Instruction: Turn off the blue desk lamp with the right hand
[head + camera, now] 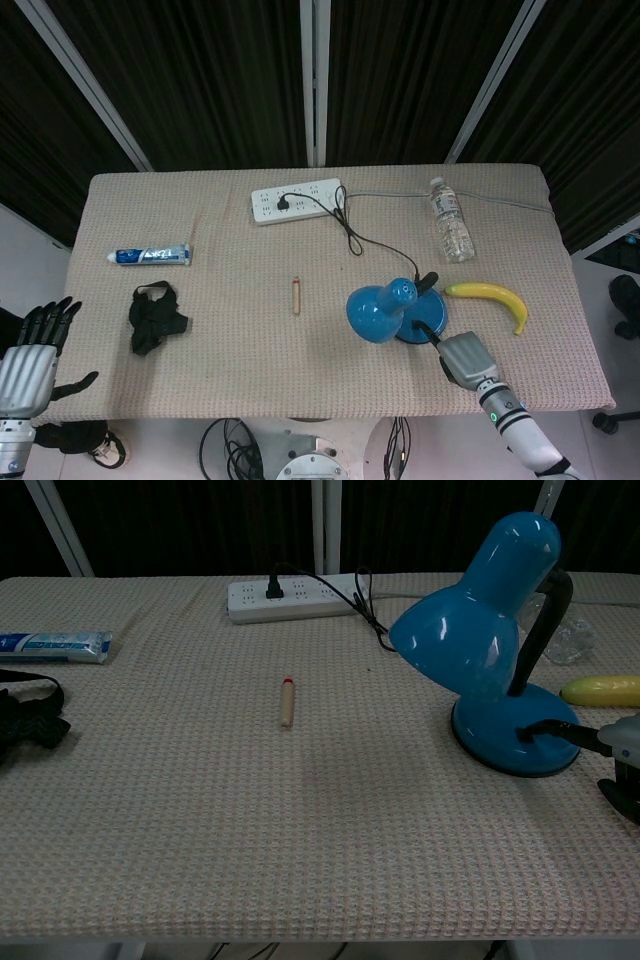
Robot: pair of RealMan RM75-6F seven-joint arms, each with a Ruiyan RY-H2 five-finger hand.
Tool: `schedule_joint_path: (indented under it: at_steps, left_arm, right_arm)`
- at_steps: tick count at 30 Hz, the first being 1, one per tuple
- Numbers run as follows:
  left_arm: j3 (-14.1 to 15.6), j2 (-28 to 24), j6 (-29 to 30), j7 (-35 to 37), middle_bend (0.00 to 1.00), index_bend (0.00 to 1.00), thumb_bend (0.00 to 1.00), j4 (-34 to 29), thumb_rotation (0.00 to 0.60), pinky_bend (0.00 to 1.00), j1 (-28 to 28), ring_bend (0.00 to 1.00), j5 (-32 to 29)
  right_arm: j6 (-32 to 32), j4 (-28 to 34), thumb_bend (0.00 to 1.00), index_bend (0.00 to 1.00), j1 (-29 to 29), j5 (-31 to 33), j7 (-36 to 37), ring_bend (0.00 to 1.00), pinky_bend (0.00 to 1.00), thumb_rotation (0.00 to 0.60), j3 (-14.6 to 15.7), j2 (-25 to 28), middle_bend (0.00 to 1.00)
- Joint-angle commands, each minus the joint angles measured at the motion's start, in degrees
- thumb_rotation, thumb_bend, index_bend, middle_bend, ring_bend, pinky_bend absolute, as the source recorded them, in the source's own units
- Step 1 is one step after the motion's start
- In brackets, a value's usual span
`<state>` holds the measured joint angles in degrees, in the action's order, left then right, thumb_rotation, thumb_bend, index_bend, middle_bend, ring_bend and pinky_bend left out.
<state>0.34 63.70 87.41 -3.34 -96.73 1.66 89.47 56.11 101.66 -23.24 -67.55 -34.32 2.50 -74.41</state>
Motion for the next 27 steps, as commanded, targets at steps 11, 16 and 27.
schedule_joint_path:
  at_steps: [11,16,27]
  left_arm:
    - [0.0,-0.3,0.4,0.1,0.00,0.00,0.00,-0.2,0.600,0.00,-0.2,0.00,-0.1]
    - [-0.2,-0.2,0.3,0.5,0.00,0.00,0.00,0.0,0.600,0.00,-0.1,0.00,-0.3]
    - [-0.1,1.0,0.3,-0.3,0.00,0.00,0.00,-0.1,0.600,0.00,0.5,0.00,1.2]
  right_arm:
    - [5.2,1.0,0.66,0.00,1.3,-5.2,4.1,0.97,0.91,0.600,0.6,2.7,1.00]
    - [18.4,4.4,0.66,0.00,7.4,-15.6,9.4,0.97,0.91,0.600,2.5,10.7,1.00]
    - [38.5,-15.3,0.12,0.00,20.5,-19.5,34.7,0.08,0.39,0.600,2.0,12.4,0.15]
